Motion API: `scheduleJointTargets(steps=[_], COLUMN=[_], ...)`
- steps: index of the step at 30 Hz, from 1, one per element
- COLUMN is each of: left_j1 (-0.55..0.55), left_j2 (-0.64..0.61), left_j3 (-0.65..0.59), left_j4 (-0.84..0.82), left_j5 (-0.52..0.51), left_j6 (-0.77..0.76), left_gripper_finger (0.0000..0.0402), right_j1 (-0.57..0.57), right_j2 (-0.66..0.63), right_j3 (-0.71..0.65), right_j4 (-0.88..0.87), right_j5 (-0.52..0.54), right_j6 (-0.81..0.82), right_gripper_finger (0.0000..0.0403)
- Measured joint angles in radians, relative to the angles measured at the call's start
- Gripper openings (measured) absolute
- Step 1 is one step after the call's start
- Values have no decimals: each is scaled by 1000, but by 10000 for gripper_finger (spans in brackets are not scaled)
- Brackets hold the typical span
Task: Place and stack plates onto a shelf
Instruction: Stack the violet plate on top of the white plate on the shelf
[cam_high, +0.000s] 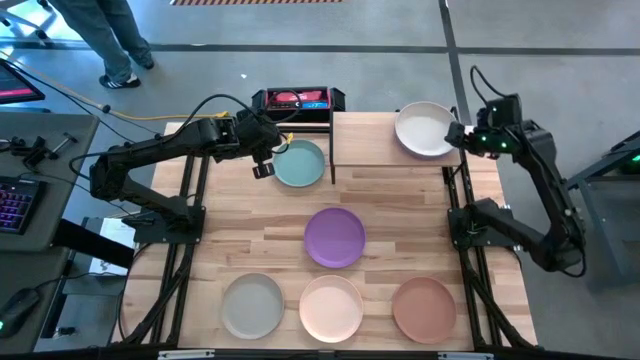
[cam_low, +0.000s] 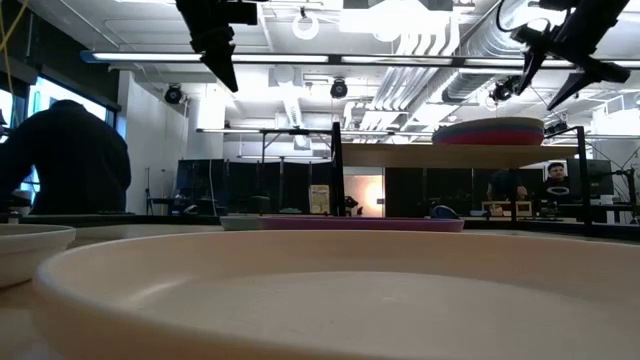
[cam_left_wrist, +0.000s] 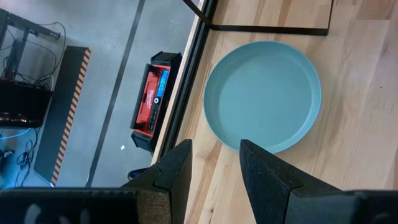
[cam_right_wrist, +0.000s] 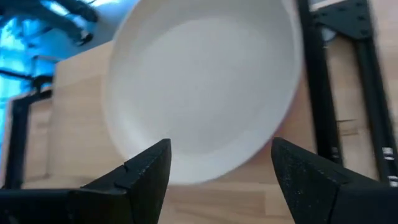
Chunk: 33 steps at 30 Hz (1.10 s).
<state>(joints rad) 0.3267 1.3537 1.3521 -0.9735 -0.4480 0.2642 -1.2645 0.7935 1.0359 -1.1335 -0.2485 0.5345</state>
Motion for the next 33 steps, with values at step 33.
scheduleJointTargets(steps=[33], left_j1=[0], left_j2=[0], left_j3=[0], left_j4=[61], left_j5=[-1], left_j6=[235], left_gripper_finger=[124], right_j1=[669], right_j2=[-114], right_j3=[0], right_j4=[142], right_j5=[-283], right_j6=[53], right_gripper_finger=[254])
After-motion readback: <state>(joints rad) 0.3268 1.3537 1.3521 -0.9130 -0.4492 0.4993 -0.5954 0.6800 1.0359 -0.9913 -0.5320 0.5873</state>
